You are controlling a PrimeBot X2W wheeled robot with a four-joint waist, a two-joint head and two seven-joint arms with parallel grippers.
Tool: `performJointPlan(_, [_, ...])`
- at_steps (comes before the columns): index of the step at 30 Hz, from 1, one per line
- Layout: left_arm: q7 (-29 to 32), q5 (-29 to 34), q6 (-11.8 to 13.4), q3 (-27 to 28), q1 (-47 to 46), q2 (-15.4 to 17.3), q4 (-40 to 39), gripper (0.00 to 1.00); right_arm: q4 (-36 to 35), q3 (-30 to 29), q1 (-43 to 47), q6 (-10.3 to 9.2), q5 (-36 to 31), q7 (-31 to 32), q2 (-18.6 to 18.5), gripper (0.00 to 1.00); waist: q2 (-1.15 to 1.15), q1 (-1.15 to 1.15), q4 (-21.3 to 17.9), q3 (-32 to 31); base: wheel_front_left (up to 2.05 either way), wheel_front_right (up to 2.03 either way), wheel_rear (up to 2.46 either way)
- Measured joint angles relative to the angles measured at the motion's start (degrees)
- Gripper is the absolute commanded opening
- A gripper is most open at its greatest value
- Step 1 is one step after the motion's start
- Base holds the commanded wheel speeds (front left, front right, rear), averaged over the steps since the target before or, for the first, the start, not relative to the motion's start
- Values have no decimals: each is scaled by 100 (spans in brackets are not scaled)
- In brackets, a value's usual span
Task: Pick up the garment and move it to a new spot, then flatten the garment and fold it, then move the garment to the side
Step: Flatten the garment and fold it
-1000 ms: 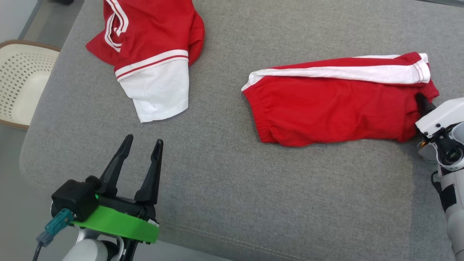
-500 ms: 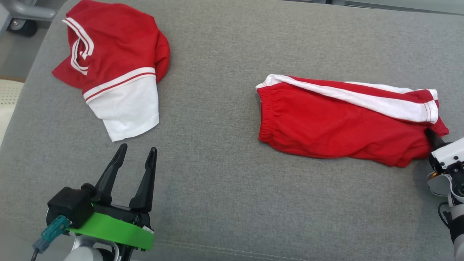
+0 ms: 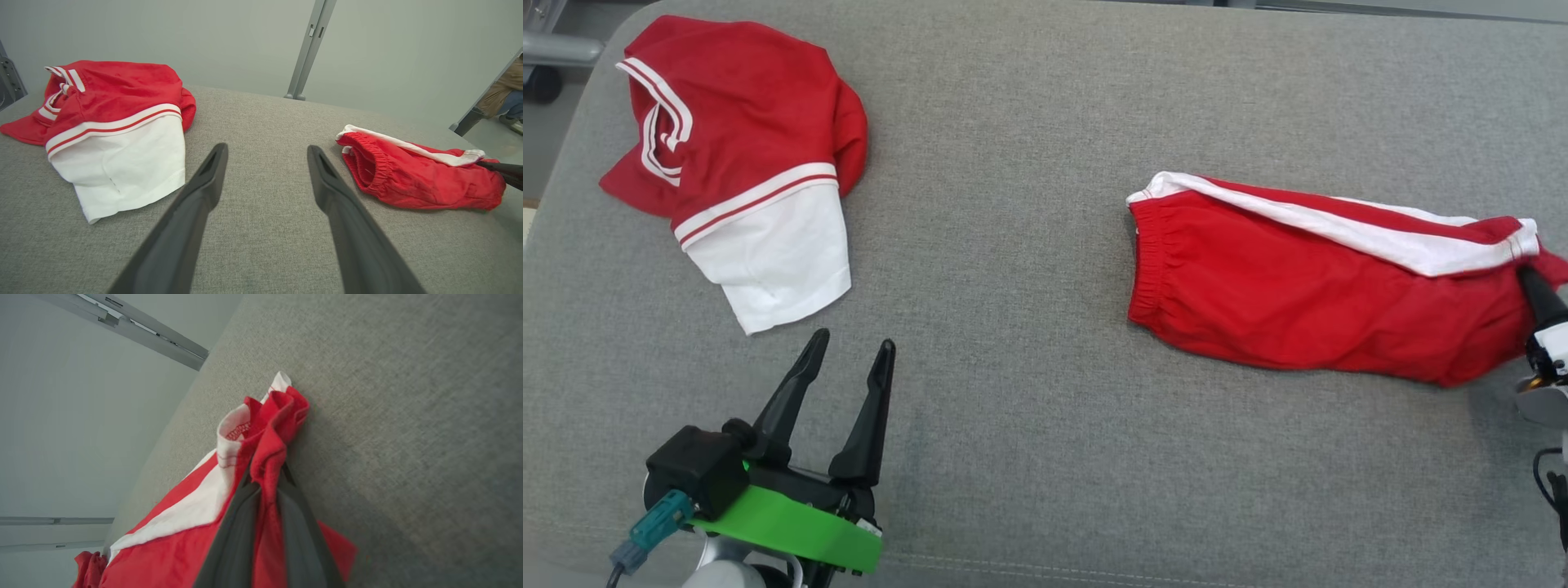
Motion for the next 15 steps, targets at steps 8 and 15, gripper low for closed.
performJointPlan(8, [1, 11, -27, -68, -5, -19, 1, 100, -1068, 759, -214, 314, 40, 310, 372, 0, 0, 0, 154, 36, 0, 0, 0])
performJointPlan(15, [2, 52, -104, -108, -90, -36, -11, 100, -1610, 1793, -269, 355, -327, 684, 772, 0, 0, 0, 359, 112, 0, 0, 0])
